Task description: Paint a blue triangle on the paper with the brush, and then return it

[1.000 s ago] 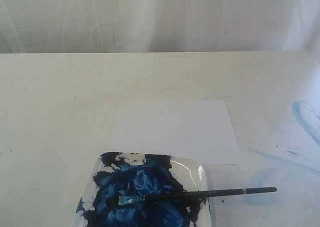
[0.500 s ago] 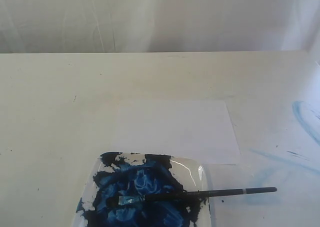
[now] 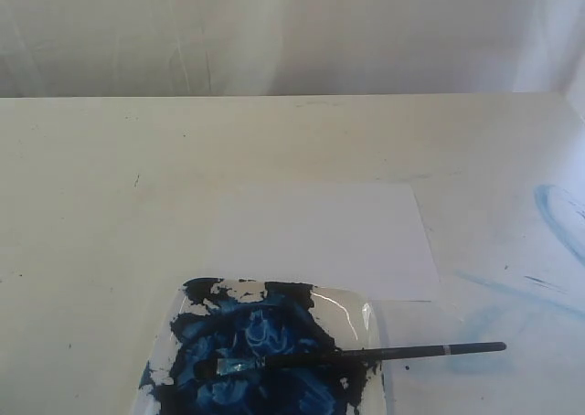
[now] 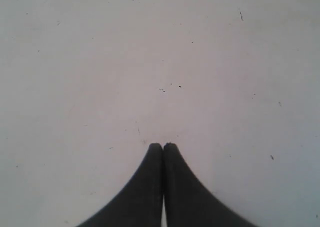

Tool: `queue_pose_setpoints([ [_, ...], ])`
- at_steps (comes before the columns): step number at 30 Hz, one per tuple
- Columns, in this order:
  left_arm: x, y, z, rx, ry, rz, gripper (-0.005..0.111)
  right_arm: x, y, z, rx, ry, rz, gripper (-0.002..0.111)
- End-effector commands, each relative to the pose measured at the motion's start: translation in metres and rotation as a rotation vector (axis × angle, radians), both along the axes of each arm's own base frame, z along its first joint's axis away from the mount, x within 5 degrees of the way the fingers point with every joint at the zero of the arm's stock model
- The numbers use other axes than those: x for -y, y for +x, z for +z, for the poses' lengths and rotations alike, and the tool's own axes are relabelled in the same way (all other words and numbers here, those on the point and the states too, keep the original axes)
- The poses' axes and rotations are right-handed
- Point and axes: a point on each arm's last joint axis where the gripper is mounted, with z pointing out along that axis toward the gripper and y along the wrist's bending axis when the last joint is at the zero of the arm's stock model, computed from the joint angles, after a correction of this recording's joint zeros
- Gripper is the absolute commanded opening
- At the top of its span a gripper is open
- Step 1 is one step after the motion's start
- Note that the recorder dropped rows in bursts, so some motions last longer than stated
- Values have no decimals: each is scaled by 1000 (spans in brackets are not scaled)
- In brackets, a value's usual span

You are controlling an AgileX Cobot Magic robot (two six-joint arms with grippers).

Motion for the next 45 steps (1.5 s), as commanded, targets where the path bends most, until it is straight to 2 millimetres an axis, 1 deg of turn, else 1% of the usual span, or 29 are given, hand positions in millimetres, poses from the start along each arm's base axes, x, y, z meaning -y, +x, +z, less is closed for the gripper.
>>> queue_pose_setpoints([
  [1, 0, 0, -1, -6, -7, 2, 0, 6, -9, 13, 176, 64, -32, 0],
  [3, 0, 0, -1, -6, -7, 2, 0, 7, -10, 15, 191, 116, -7, 0],
  [7, 0, 0, -1, -6, -7, 2, 0, 12, -7, 12, 142, 247, 10, 0],
  [9, 0, 0, -1, -6, -7, 2, 0, 13, -2, 13, 38, 356, 41, 0],
  [10, 0, 0, -1, -6, -7, 2, 0, 11, 1, 15, -21, 364, 60, 0],
  [12, 0, 0, -1, -6, -7, 2, 0, 0, 9, 24, -176, 268, 110, 0],
  [15, 0, 0, -1, -6, -7, 2, 0, -15, 22, 39, -412, 36, 148, 0],
  [16, 0, 0, -1, -6, -7, 2, 0, -19, 26, 44, -495, 2, 164, 0],
  [19, 0, 0, -1, -6, -7, 2, 0, -31, 39, 51, -703, -109, 235, 0],
  [21, 0, 0, -1, -6, -7, 2, 0, -40, 46, 51, -815, -211, 295, 0],
  [22, 0, 0, -1, -6, -7, 2, 0, -44, 50, 49, -861, -260, 322, 0],
  [24, 0, 0, -1, -6, -7, 2, 0, -50, 58, 43, -924, -295, 357, 0],
  [27, 0, 0, -1, -6, -7, 2, 0, -55, 63, 35, -975, -353, 389, 0],
  [33, 0, 0, -1, -6, -7, 2, 0, -65, 64, 22, -1058, -503, 478, 0],
  [35, 0, 0, -1, -6, -7, 2, 0, -68, 64, 17, -1103, -539, 508, 0],
  [38, 0, 0, -1, -6, -7, 2, 0, -76, 65, 4, -1216, -599, 574, 0],
  [41, 0, 0, -1, -6, -7, 2, 0, -87, 66, -10, -1326, -662, 650, 0],
  [43, 0, 0, -1, -6, -7, 2, 0, -97, 67, -16, -1366, -662, 687, 0],
  [45, 0, 0, -1, -6, -7, 2, 0, -108, 71, -22, -1378, -640, 688, 0],
])
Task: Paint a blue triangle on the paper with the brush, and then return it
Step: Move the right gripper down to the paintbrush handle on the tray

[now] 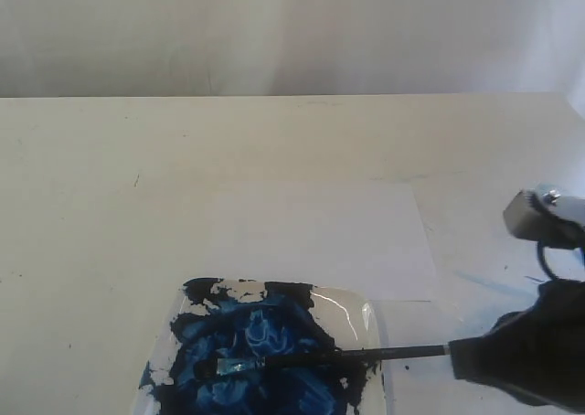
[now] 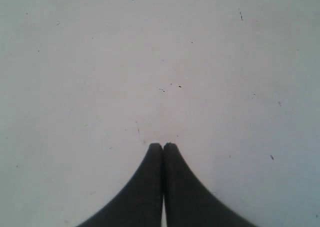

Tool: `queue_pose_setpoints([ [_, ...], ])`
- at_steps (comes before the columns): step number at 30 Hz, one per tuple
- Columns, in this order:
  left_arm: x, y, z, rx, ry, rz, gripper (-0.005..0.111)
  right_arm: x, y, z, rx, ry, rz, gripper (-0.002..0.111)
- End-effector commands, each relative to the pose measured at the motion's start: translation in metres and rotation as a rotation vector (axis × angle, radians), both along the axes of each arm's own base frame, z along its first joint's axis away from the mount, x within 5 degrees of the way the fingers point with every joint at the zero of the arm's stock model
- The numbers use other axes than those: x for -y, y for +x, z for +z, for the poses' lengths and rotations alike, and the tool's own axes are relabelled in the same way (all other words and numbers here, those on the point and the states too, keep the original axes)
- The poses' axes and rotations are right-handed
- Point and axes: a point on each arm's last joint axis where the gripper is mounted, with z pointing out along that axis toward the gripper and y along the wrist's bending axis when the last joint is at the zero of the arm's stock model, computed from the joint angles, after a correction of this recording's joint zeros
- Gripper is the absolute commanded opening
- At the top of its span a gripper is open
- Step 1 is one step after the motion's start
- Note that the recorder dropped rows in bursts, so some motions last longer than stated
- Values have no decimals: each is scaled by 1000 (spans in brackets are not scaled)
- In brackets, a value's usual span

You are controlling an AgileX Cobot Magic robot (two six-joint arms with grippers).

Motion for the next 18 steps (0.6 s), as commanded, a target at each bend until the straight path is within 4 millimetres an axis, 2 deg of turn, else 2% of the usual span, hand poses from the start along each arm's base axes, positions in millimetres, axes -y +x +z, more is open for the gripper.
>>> queue_pose_setpoints([
  [1, 0, 0, -1, -6, -7, 2, 0, -23, 7, -11, -46, 18, -9, 0],
  [4, 0, 0, -1, -6, -7, 2, 0, -36, 17, -18, -56, 71, -122, 0],
  [10, 0, 0, -1, -6, -7, 2, 0, -45, 34, -28, -162, 199, -435, 0],
  [15, 0, 0, -1, -6, -7, 2, 0, -45, 33, -37, -292, 198, -558, 0],
  [18, 0, 0, -1, -6, -7, 2, 0, -40, 26, -51, -409, 186, -689, 0],
])
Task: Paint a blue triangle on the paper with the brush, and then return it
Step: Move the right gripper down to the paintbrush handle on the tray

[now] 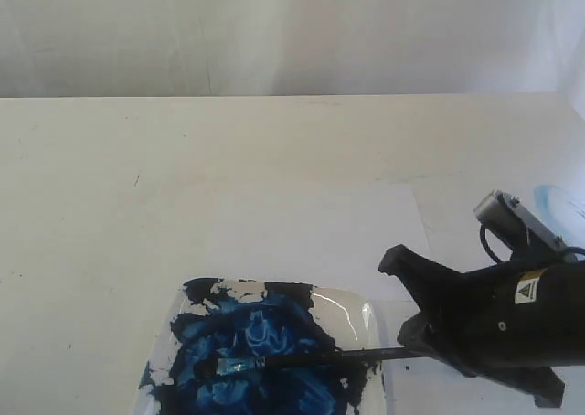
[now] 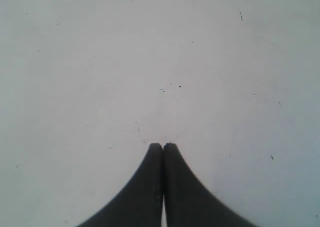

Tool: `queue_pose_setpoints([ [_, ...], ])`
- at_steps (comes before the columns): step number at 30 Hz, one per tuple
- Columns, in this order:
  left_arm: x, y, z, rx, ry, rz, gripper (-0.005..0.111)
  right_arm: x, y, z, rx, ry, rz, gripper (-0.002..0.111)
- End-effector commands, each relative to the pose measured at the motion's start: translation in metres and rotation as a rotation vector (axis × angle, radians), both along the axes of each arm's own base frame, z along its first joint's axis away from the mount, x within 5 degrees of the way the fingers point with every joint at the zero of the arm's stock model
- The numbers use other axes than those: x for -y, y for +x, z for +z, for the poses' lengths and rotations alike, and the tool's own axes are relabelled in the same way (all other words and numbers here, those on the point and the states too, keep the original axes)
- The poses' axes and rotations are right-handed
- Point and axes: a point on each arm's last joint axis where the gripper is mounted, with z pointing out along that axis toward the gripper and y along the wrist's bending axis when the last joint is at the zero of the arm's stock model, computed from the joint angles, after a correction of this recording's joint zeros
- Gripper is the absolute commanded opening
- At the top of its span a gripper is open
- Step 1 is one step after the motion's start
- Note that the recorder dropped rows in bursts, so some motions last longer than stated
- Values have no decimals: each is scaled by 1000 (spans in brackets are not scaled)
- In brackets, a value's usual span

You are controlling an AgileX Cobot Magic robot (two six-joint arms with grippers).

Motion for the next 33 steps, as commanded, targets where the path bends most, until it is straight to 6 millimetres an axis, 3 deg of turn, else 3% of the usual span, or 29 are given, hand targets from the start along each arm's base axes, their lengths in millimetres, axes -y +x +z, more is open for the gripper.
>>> queue_pose_setpoints([
  [1, 0, 0, -1, -6, -7, 2, 0, 7, -10, -20, -176, 30, -203, 0],
  [4, 0, 0, -1, -6, -7, 2, 0, 12, -11, -27, -200, 95, -349, 0],
  [16, 0, 0, -1, -6, -7, 2, 0, 12, -5, -27, -115, 160, -395, 0],
  [18, 0, 0, -1, -6, -7, 2, 0, 11, -6, -26, -142, 186, -432, 4],
  [23, 0, 0, -1, -6, -7, 2, 0, 11, -6, -26, -170, 208, -466, 32],
  [33, 0, 0, -1, -6, -7, 2, 0, 8, -4, -42, -276, 179, -551, 32],
])
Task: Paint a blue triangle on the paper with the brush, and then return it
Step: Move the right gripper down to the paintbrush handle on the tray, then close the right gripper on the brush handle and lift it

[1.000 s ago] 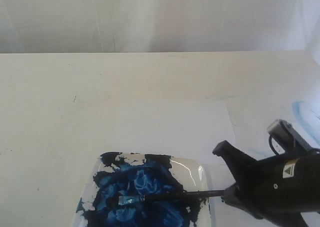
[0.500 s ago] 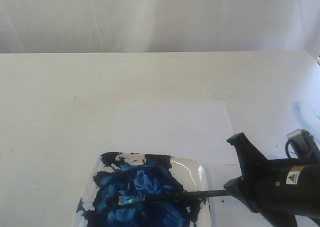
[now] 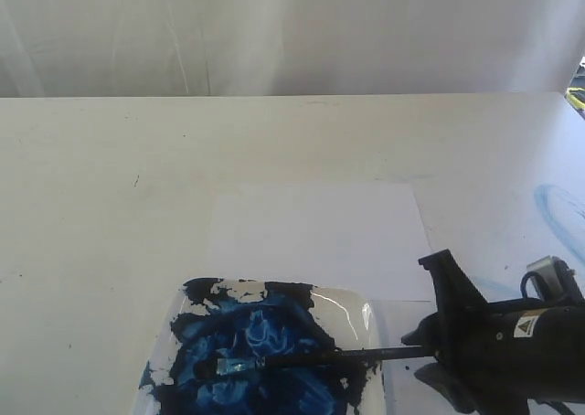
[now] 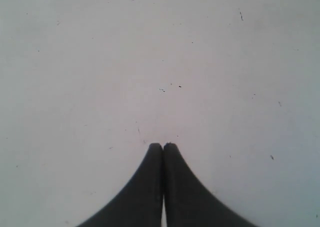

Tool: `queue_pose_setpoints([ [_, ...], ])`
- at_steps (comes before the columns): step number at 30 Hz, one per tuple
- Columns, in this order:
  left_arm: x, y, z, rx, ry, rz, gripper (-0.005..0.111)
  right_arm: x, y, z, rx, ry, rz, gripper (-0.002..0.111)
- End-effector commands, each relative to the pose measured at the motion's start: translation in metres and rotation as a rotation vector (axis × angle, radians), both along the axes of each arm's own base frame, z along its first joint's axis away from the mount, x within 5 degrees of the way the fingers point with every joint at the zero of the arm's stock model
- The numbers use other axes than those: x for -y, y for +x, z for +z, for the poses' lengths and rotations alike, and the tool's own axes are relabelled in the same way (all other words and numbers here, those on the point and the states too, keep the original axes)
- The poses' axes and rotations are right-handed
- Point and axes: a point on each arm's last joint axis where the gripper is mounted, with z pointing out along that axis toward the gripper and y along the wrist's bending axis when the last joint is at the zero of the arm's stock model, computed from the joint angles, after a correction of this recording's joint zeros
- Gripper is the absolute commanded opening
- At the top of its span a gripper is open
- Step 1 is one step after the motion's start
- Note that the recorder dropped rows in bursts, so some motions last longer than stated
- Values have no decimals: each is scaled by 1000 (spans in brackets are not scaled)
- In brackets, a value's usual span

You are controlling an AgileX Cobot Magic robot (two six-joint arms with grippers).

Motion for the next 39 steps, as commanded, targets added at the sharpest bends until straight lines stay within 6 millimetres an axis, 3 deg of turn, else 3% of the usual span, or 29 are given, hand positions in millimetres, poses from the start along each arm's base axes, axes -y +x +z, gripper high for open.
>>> queue_pose_setpoints([
  [1, 0, 0, -1, -6, -7, 2, 0, -1, 0, -8, -41, -8, -27, 32],
  [18, 0, 0, -1, -6, -7, 2, 0, -3, 14, -24, -1, -50, -80, 32],
  [39, 0, 0, -1, -6, -7, 2, 0, -3, 20, -29, 28, -50, -125, 32],
])
